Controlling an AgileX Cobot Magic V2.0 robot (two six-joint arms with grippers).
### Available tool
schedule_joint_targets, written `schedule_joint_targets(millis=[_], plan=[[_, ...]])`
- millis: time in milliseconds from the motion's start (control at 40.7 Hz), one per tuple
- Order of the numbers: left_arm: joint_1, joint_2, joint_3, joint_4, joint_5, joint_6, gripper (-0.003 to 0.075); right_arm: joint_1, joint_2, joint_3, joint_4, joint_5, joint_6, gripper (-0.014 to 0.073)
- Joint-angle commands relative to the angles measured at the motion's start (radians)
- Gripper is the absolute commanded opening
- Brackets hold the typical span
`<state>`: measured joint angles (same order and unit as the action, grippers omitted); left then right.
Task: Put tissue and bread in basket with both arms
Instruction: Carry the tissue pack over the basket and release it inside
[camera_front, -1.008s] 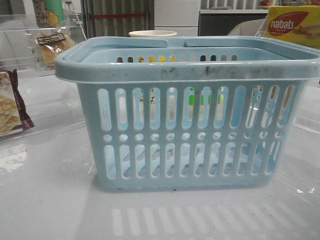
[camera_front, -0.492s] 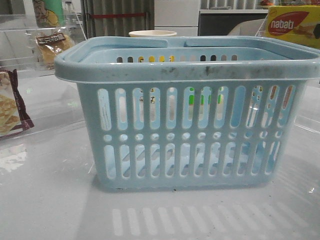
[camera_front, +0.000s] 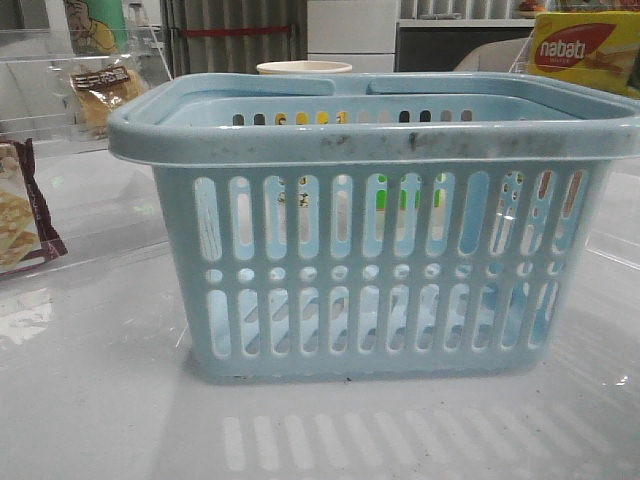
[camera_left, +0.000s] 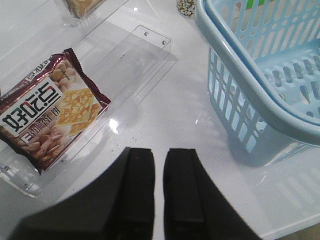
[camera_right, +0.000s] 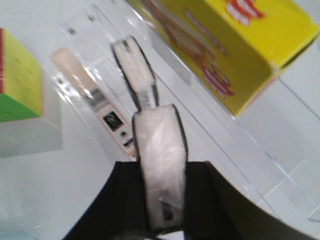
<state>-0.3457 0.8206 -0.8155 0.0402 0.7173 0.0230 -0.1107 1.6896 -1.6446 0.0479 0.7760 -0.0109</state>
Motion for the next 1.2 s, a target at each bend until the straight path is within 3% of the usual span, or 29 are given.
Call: schedule_joint_targets(millis=[0, 270, 541, 786, 983, 1180], plan=[[-0.008, -0.002, -0.032, 0.000, -0.073, -0.002, 0.0146, 0.050, -0.147, -0.027, 0.007, -0.039, -0.038, 0.0213], [-0.008, -0.002, -0.032, 0.000, -0.073, -0.002, 0.0146, 0.299, -0.341, 0.142, 0.007, -0.090, -0.094, 0.0213], [-0.008, -0.002, -0.032, 0.000, -0.073, -0.002, 0.0146, 0.485, -0.333, 0.382, 0.056, -0.240, -0.094, 0.0242], [-0.008, -0.002, -0.032, 0.000, -0.073, -0.002, 0.0146, 0.512, -0.257, 0.449, 0.091, -0.319, -0.094, 0.0565], [-0.008, -0.002, -0.032, 0.000, -0.073, -0.002, 0.0146, 0.516, -0.306, 0.448, 0.079, -0.308, -0.106, 0.0571], [-0.008, -0.002, -0.032, 0.000, -0.073, -0.002, 0.0155, 0.557, -0.473, 0.495, 0.070, -0.296, -0.166, 0.0571]])
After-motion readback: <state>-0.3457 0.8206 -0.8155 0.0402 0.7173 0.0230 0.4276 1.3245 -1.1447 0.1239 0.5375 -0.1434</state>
